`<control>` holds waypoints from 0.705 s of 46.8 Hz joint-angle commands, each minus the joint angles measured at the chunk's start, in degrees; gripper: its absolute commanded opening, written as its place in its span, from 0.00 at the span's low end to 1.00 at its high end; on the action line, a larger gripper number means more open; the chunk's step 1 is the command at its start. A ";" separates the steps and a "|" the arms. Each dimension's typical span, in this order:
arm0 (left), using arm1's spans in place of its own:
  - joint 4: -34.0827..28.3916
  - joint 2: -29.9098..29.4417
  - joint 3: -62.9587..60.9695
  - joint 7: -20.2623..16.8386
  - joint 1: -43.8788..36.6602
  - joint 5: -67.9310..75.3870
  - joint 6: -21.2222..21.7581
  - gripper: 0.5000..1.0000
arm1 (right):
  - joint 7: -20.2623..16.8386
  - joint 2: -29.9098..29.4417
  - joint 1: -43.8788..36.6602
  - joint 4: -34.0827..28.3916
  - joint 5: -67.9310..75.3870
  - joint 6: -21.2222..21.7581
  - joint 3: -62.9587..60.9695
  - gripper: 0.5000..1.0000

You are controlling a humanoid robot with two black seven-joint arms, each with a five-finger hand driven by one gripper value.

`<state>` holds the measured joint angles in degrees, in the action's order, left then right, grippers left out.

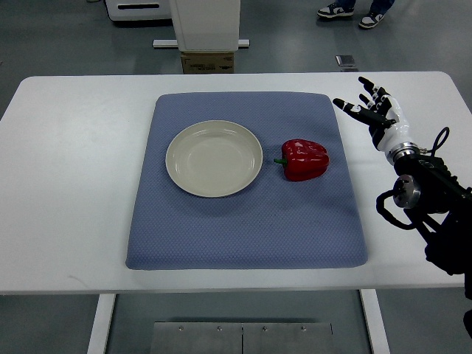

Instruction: Place red pepper on plate with right hand

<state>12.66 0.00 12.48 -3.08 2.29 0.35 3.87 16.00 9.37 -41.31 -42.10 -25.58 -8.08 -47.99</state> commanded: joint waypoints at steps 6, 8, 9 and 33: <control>0.00 0.00 0.00 0.00 0.00 0.00 -0.01 1.00 | -0.01 -0.06 0.00 0.00 0.00 0.00 -0.08 1.00; 0.00 0.00 0.00 0.00 0.00 0.00 -0.01 1.00 | -0.01 -0.14 0.00 0.00 0.00 0.00 -0.08 1.00; 0.00 0.00 0.00 0.00 0.00 0.00 -0.01 1.00 | -0.01 -0.14 0.00 0.00 0.00 0.00 0.00 1.00; 0.00 0.00 0.00 0.00 0.00 0.00 -0.01 1.00 | -0.01 -0.06 0.00 -0.52 0.97 0.00 0.00 1.00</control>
<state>12.66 0.00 12.48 -3.08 2.29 0.35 3.86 16.00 9.32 -41.31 -42.53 -24.61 -8.09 -48.01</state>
